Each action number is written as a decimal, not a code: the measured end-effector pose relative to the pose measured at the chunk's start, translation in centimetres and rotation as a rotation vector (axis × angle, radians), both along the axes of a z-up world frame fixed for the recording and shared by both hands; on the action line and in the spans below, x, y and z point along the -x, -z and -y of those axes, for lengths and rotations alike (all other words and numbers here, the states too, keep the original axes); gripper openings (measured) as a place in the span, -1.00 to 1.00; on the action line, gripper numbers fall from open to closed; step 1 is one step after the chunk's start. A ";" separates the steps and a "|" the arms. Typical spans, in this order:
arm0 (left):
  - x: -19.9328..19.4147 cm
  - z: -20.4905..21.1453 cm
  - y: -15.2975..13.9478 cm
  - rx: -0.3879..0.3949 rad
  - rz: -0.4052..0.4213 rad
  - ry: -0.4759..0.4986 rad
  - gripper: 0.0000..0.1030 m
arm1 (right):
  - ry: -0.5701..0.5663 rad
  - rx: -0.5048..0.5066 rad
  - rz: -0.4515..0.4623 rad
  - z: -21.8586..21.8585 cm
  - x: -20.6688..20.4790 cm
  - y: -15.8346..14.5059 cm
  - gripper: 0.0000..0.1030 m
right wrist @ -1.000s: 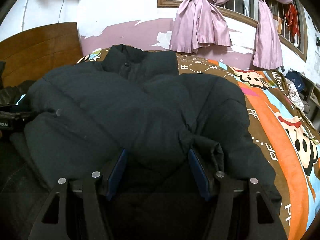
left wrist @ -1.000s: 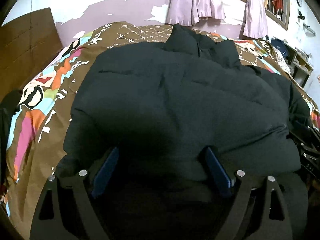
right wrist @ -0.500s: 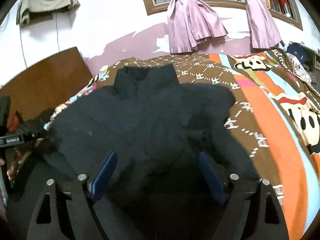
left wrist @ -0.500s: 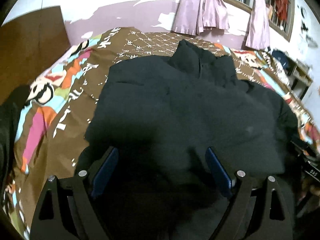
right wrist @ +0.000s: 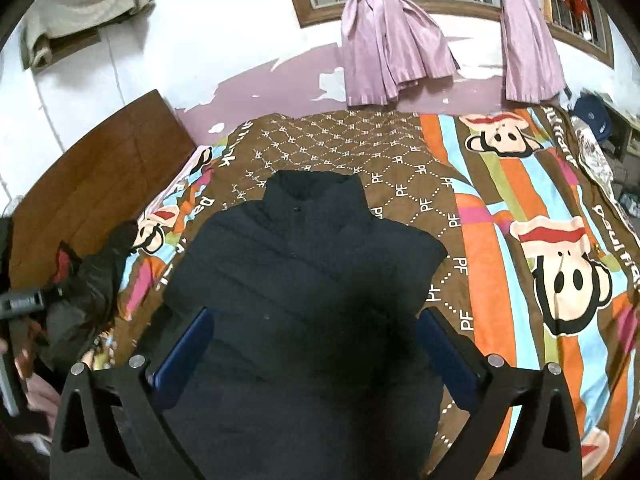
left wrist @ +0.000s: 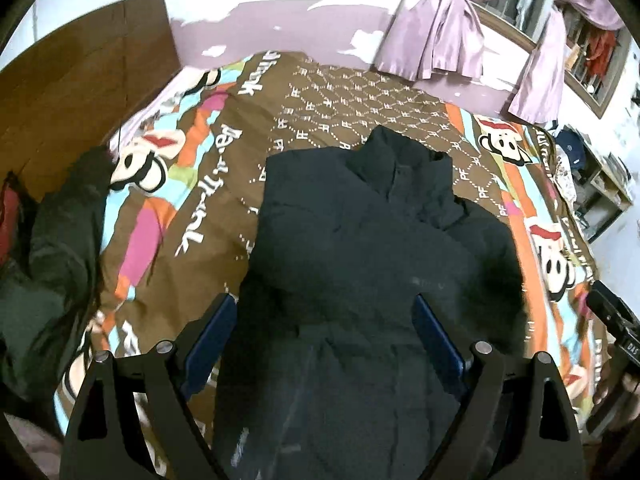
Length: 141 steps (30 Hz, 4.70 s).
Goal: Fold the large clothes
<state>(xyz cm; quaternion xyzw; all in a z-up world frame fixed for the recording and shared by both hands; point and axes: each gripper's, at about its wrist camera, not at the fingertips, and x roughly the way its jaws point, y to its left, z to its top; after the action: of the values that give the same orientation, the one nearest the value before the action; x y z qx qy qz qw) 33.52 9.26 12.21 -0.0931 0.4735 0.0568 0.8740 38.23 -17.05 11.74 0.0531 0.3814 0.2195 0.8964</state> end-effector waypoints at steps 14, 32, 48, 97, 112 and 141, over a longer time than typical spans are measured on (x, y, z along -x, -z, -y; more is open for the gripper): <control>-9.4 -2.2 1.9 0.011 0.180 0.038 0.69 | 0.170 -0.115 0.034 -4.1 -14.6 3.9 0.99; -31.1 -2.8 13.7 0.074 0.219 0.066 0.37 | 0.303 -0.311 -0.085 -5.4 -32.0 15.8 0.25; -29.1 -5.2 14.1 0.171 0.209 0.091 -1.00 | 0.176 -0.281 -0.067 -7.1 -30.0 14.9 -0.54; -22.2 -4.5 22.0 0.195 0.158 0.210 -0.93 | 0.193 -0.125 0.195 -2.4 -16.0 16.4 -0.46; -18.0 -4.4 17.1 0.132 0.347 0.329 -0.88 | -0.126 -0.153 -0.066 -8.1 -23.2 20.0 -0.45; -26.2 2.0 25.6 0.100 0.015 0.427 -0.98 | -0.183 -0.061 -0.122 -11.5 -22.6 20.4 -0.57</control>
<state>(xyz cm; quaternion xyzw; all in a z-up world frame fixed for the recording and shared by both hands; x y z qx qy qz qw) 59.69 7.28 -13.39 -0.0343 0.4783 -0.1540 0.8639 60.86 -5.54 -8.68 0.0584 0.4315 0.3084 0.8458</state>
